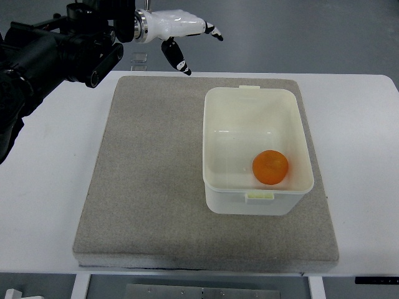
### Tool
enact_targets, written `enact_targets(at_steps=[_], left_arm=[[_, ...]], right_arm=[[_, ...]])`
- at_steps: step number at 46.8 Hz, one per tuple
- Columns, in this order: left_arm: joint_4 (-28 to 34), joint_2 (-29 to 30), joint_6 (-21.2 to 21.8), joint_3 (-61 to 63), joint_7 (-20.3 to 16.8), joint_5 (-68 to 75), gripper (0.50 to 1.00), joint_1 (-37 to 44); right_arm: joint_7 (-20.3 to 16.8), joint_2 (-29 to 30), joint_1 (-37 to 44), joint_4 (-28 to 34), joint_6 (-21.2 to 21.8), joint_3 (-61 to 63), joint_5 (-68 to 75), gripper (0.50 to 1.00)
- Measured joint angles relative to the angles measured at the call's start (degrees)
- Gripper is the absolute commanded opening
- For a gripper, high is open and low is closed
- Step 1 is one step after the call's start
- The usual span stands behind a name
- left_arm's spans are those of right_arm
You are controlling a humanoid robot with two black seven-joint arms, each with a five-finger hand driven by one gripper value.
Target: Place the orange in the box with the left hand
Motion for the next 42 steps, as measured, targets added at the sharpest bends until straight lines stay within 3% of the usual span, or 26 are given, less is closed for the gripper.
enact_targets(at_steps=[8, 19, 25, 33, 38, 42], left_arm=[[5.5, -0.3, 5.3, -0.4, 0.0, -0.4, 0.868, 6.6], [7.6, -0.5, 5.9, -0.8, 0.0, -10.4, 0.864, 7.8], [7.7, -0.5, 5.9, -1.0, 0.0, -23.4, 0.864, 7.8], [7.6, -0.4, 5.4, -1.1, 0.0, -44.9, 0.812, 9.1], [7.6, -0.4, 5.1, -2.6, 0.1, -55.5, 0.818, 10.9], [7.6, -0.4, 4.9, -6.3, 2.6, -61.0, 0.842, 12.1]], right_arm=[[0.0, 0.0, 0.0, 0.0, 0.0, 0.0, 0.0, 0.944], [0.0, 0.0, 0.0, 0.0, 0.0, 0.0, 0.0, 0.944], [0.0, 0.0, 0.0, 0.0, 0.0, 0.0, 0.0, 0.944], [0.0, 0.0, 0.0, 0.0, 0.0, 0.0, 0.0, 0.944], [0.0, 0.0, 0.0, 0.0, 0.0, 0.0, 0.0, 0.944], [0.0, 0.0, 0.0, 0.0, 0.0, 0.0, 0.0, 0.944]])
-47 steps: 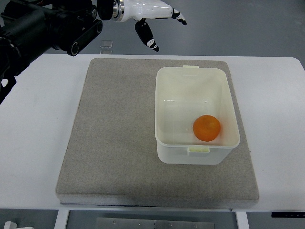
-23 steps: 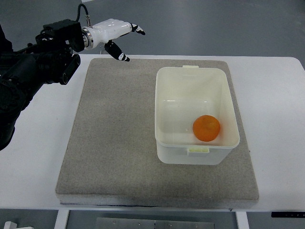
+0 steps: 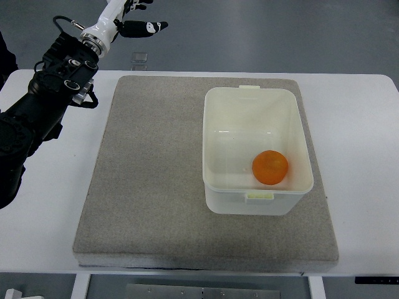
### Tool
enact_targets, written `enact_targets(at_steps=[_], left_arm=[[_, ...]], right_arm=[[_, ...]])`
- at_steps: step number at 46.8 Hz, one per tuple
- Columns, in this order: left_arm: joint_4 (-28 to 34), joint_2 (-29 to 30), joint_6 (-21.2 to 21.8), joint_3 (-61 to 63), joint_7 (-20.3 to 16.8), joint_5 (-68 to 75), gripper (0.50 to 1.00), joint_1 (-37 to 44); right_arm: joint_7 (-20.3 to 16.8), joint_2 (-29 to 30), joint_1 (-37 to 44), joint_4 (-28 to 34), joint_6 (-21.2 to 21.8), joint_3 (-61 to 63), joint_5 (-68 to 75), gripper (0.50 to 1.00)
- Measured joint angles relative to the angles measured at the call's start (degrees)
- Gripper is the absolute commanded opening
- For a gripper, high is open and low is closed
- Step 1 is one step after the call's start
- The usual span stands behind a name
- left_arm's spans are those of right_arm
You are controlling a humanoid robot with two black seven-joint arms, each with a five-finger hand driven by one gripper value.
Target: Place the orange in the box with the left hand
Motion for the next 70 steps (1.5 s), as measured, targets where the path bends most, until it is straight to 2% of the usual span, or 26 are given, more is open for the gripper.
enact_targets(at_steps=[10, 14, 28, 36, 61, 70], left_arm=[[0.0, 0.1, -1.2, -17.5, 8.0, -2.5, 0.838, 2.8], [0.0, 0.2, -1.1, -24.2, 9.6, -2.5, 0.834, 3.1], [-0.6, 0.2, -4.2, -36.1, 9.6, -2.6, 0.829, 5.5], [-0.4, 0.3, -7.6, -40.5, 9.4, -3.2, 0.829, 6.5], [-0.2, 0.1, -3.3, -43.2, 12.8, -8.0, 0.834, 6.5], [-0.6, 0.6, -6.5, -44.4, 12.6, -11.1, 0.838, 6.6]], right_arm=[[0.0, 0.0, 0.0, 0.0, 0.0, 0.0, 0.0, 0.944], [0.0, 0.0, 0.0, 0.0, 0.0, 0.0, 0.0, 0.944], [0.0, 0.0, 0.0, 0.0, 0.0, 0.0, 0.0, 0.944], [0.0, 0.0, 0.0, 0.0, 0.0, 0.0, 0.0, 0.944], [0.0, 0.0, 0.0, 0.0, 0.0, 0.0, 0.0, 0.944], [0.0, 0.0, 0.0, 0.0, 0.0, 0.0, 0.0, 0.944]])
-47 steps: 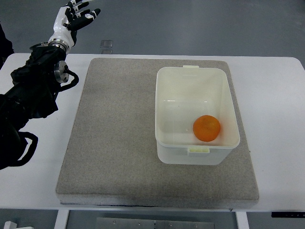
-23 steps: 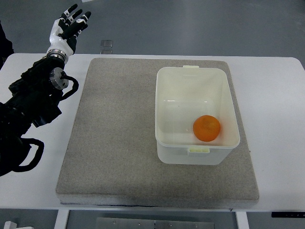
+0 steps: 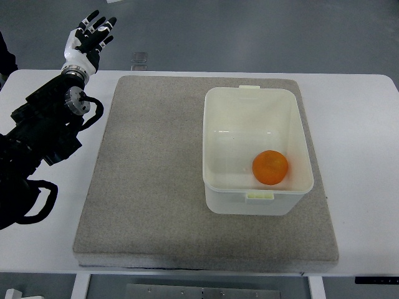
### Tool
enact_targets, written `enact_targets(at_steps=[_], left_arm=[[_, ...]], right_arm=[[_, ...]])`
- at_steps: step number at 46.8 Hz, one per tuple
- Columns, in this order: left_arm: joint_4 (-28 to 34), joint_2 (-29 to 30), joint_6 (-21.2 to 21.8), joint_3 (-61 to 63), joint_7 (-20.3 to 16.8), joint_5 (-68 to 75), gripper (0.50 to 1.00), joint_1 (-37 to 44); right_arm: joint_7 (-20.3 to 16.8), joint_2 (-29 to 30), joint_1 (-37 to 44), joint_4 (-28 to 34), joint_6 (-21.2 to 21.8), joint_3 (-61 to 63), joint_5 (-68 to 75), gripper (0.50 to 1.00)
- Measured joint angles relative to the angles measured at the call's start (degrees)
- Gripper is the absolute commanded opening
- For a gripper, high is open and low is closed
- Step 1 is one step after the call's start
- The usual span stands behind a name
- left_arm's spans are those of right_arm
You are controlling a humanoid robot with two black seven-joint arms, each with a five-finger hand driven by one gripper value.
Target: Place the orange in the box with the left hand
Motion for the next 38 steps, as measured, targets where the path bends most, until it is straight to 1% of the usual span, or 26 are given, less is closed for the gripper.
enact_targets(at_steps=[5, 11, 13, 15, 17, 23, 38], left_arm=[[0.1, 0.0, -1.0, 0.0, -0.1, -1.4, 0.853, 0.6], [0.2, -0.1, -1.0, 0.4, -0.7, -1.4, 0.923, 1.1], [0.3, -0.1, -0.8, 0.5, -0.7, -1.4, 0.930, 1.3], [0.4, -0.2, -0.8, 0.4, -0.8, -1.4, 0.966, 1.5], [0.5, -0.2, -0.6, 0.4, -0.8, -1.4, 0.986, 1.5], [0.5, -0.2, 0.6, 0.4, -0.8, -1.4, 0.990, 1.5], [0.1, -0.4, 0.7, 0.2, -0.8, -1.4, 0.990, 1.5]], right_arm=[[0.0, 0.0, 0.0, 0.0, 0.0, 0.0, 0.0, 0.944], [0.0, 0.0, 0.0, 0.0, 0.0, 0.0, 0.0, 0.944], [0.0, 0.0, 0.0, 0.0, 0.0, 0.0, 0.0, 0.944], [0.0, 0.0, 0.0, 0.0, 0.0, 0.0, 0.0, 0.944], [0.0, 0.0, 0.0, 0.0, 0.0, 0.0, 0.0, 0.944], [0.0, 0.0, 0.0, -0.1, 0.0, 0.0, 0.0, 0.944], [0.0, 0.0, -0.1, 0.0, 0.0, 0.0, 0.3, 0.944]])
